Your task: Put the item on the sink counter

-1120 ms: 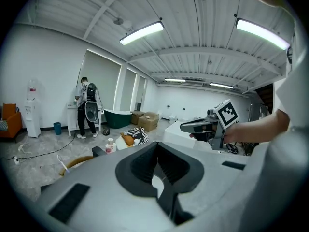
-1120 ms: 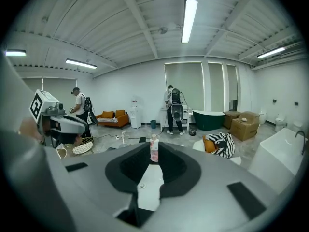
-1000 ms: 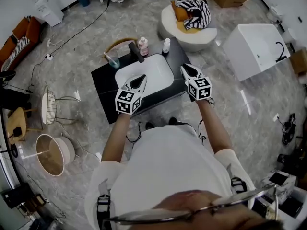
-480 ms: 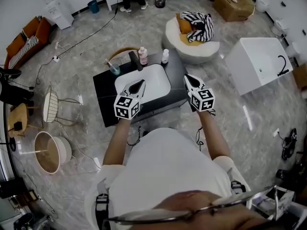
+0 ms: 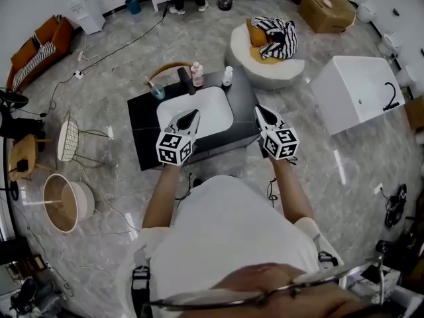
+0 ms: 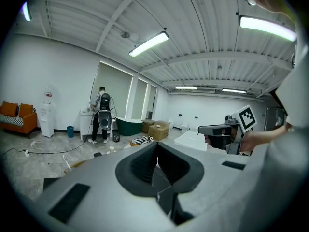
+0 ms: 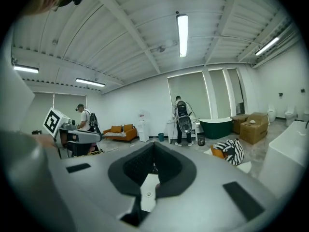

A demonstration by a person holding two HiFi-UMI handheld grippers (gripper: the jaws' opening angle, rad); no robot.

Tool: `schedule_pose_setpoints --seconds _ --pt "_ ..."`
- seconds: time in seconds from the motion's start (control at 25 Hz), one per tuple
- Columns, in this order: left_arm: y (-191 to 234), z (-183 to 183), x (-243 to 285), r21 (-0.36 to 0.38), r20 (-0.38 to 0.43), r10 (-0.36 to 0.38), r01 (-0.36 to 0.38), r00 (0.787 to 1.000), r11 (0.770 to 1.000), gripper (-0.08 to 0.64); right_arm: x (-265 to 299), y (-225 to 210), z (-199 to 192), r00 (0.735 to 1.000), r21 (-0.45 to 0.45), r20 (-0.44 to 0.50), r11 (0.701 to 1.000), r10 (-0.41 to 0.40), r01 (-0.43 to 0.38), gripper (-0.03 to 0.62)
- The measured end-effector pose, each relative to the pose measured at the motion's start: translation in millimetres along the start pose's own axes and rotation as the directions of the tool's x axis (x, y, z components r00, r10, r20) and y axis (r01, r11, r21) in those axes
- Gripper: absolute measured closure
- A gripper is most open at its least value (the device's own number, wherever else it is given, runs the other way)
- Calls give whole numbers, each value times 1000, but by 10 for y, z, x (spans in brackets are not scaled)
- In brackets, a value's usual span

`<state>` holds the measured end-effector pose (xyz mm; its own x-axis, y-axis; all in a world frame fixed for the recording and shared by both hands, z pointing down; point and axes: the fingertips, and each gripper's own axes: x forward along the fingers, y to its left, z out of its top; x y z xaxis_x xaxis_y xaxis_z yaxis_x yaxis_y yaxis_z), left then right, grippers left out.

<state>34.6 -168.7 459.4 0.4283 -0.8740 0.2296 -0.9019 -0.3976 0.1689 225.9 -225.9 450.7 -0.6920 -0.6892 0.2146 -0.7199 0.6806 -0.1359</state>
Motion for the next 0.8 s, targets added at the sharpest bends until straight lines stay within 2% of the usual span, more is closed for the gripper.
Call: schedule_pose_setpoints --seconds 0.48,0.8 --pt "-17 33 -83 -16 16 22 -22 1000 1000 555 -28 131 25 999 21 2 999 48 -48 586" --pt "-6 1 -125 -11 3 25 -25 1000 1000 555 -52 109 -26 999 27 -3 999 37 -37 587"
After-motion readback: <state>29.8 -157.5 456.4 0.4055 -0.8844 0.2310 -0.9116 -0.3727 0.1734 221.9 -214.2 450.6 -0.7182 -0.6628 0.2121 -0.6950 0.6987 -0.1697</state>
